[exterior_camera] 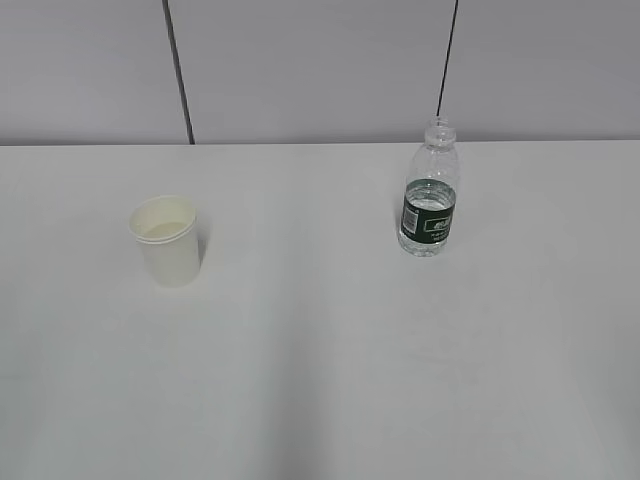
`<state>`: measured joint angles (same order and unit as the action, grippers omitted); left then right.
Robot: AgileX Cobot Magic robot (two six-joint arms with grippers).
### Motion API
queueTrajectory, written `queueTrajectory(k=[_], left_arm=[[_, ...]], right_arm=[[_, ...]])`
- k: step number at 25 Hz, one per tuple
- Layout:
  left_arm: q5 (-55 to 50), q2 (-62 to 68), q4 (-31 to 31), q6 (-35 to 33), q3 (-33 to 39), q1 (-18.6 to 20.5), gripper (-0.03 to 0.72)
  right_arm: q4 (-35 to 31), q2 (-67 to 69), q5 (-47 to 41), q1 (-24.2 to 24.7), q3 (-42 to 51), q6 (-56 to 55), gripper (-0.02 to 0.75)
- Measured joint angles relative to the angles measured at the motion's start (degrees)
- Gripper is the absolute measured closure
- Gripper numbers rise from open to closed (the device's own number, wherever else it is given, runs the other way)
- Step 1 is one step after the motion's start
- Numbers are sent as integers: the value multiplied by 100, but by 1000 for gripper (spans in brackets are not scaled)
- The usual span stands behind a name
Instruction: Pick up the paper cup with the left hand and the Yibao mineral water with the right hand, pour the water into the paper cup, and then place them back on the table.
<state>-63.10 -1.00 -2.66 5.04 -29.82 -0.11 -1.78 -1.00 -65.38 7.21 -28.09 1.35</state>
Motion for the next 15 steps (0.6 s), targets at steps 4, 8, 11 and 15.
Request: queueTrajectory(k=[4,8,11,15], left_arm=[[0,0,0,0,0,0,251],[0,0,0,0,0,0,263],[0,0,0,0,0,0,266],[0,0,0,0,0,0,275]], right_arm=[[0,0,0,0,0,0,153],[0,0,0,0,0,0,153],[0,0,0,0,0,0,153],[0,0,0,0,0,0,153]])
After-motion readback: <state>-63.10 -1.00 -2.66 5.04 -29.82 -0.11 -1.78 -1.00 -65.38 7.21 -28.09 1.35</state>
